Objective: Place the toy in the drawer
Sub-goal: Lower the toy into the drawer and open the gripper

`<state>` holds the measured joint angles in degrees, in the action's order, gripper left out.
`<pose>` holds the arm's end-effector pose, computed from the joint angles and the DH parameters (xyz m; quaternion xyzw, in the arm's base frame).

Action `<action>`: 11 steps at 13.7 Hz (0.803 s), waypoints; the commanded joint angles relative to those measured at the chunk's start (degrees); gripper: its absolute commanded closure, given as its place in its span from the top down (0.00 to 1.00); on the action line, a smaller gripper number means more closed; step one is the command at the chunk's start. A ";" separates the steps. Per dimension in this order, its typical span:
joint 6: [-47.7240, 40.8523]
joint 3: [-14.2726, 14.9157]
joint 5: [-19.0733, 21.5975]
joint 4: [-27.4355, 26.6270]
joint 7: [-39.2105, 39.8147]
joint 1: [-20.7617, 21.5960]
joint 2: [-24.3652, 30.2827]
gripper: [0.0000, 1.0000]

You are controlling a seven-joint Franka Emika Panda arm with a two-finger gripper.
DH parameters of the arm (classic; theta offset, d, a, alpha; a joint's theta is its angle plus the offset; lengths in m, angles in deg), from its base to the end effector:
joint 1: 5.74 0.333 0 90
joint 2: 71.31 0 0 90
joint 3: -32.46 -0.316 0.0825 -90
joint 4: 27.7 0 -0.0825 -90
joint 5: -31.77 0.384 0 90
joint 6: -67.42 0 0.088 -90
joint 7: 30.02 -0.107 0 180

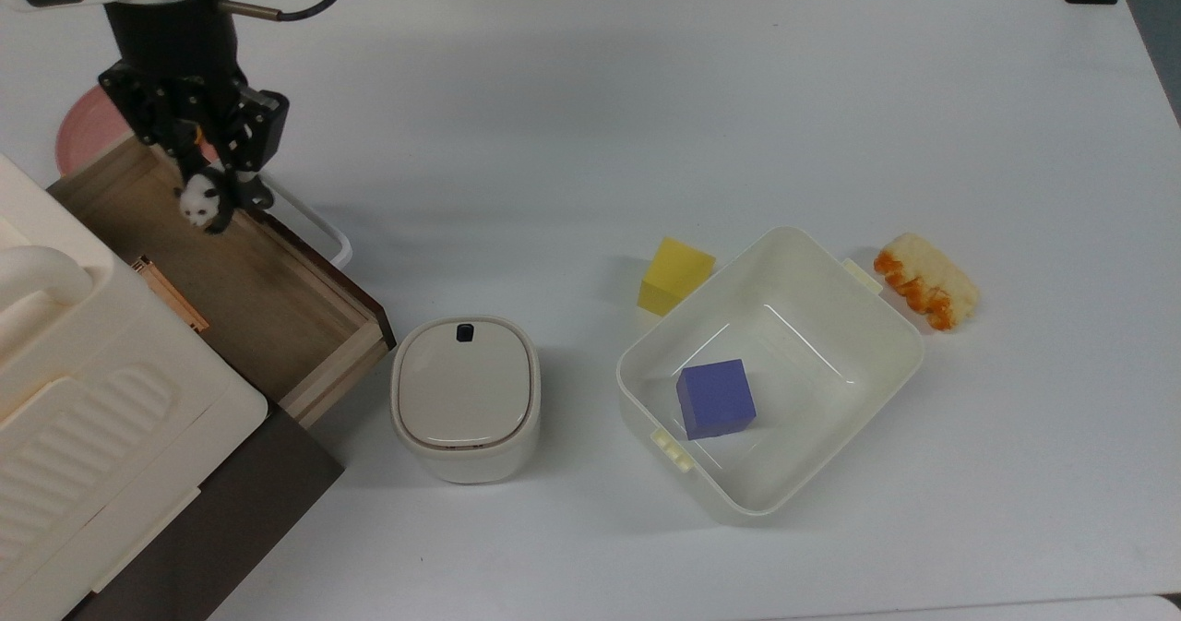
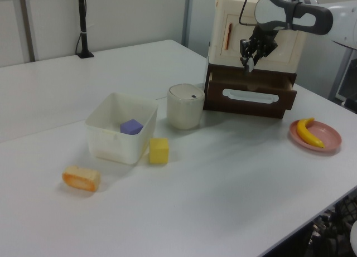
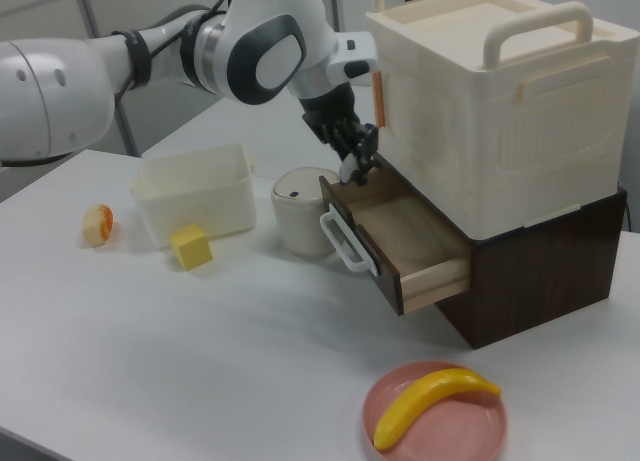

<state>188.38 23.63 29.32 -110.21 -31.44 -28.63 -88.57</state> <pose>0.6602 -0.1829 0.5605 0.9736 -0.1325 0.1847 0.0187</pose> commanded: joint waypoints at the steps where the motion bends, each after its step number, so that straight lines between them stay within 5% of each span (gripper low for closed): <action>1: 3.40 0.22 -1.77 0.16 3.88 -0.84 -0.93 0.79; 3: 3.31 0.04 -2.91 0.07 3.71 -0.66 -0.85 1.00; 6: 1.92 -0.66 -2.83 -0.81 1.53 0.21 0.38 1.00; 11: -10.89 -0.66 -2.91 -2.04 -6.22 7.50 2.66 1.00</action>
<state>183.63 22.53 27.14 -110.37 -34.68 -24.76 -89.03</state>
